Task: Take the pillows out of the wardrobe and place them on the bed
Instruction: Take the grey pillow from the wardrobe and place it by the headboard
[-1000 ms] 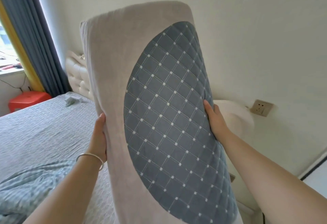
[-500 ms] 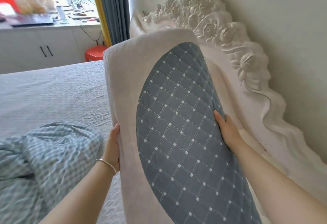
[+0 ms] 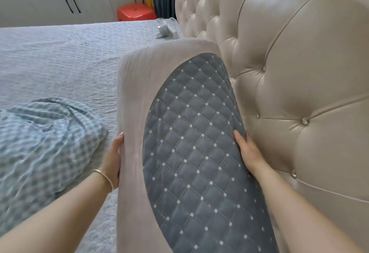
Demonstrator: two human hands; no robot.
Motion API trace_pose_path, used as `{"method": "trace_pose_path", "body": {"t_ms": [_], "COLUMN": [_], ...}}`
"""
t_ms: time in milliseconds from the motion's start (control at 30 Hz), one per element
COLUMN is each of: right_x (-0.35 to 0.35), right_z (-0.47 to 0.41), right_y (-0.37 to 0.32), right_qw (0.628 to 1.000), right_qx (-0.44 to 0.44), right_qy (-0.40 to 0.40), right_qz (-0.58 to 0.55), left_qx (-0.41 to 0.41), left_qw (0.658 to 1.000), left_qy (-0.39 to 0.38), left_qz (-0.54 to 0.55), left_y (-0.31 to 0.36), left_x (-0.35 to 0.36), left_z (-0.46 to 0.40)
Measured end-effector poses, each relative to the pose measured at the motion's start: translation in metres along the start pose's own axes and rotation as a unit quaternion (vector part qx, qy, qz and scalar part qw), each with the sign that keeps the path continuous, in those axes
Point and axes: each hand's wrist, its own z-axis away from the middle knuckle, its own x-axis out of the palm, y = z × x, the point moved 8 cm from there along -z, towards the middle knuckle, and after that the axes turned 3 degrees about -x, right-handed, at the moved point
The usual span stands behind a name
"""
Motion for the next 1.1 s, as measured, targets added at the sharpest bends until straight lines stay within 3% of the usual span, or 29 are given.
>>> {"method": "trace_pose_path", "body": {"t_ms": [167, 333, 500, 700, 867, 967, 1100], "right_x": [0.031, 0.067, 0.082, 0.092, 0.086, 0.074, 0.077], "right_z": [-0.049, -0.091, -0.122, -0.120, -0.107, -0.097, -0.081], "right_y": [0.032, 0.063, 0.054, 0.090, 0.091, 0.090, 0.086], "right_qw": [1.000, 0.997, 0.993, 0.997, 0.997, 0.999, 0.985], "right_qx": [-0.010, 0.026, 0.028, 0.004, 0.022, 0.026, -0.014], "right_qy": [-0.007, -0.041, -0.107, -0.066, -0.050, -0.031, 0.002], "right_qz": [-0.022, -0.060, -0.040, 0.050, 0.049, 0.035, 0.170], "left_qx": [-0.026, -0.057, 0.011, 0.077, 0.003, 0.027, 0.051], "left_qw": [0.998, 0.985, 0.991, 0.989, 0.997, 0.996, 0.995], "left_qy": [-0.021, -0.023, 0.007, 0.029, 0.026, 0.010, 0.005], "left_qz": [-0.045, -0.159, -0.137, -0.126, -0.074, -0.084, -0.080], "left_y": [-0.022, -0.043, -0.025, -0.028, -0.041, -0.040, -0.046], "left_x": [-0.003, -0.008, -0.005, -0.003, 0.006, 0.026, 0.024], "left_z": [-0.056, -0.083, -0.118, -0.140, -0.139, -0.138, -0.138]}}
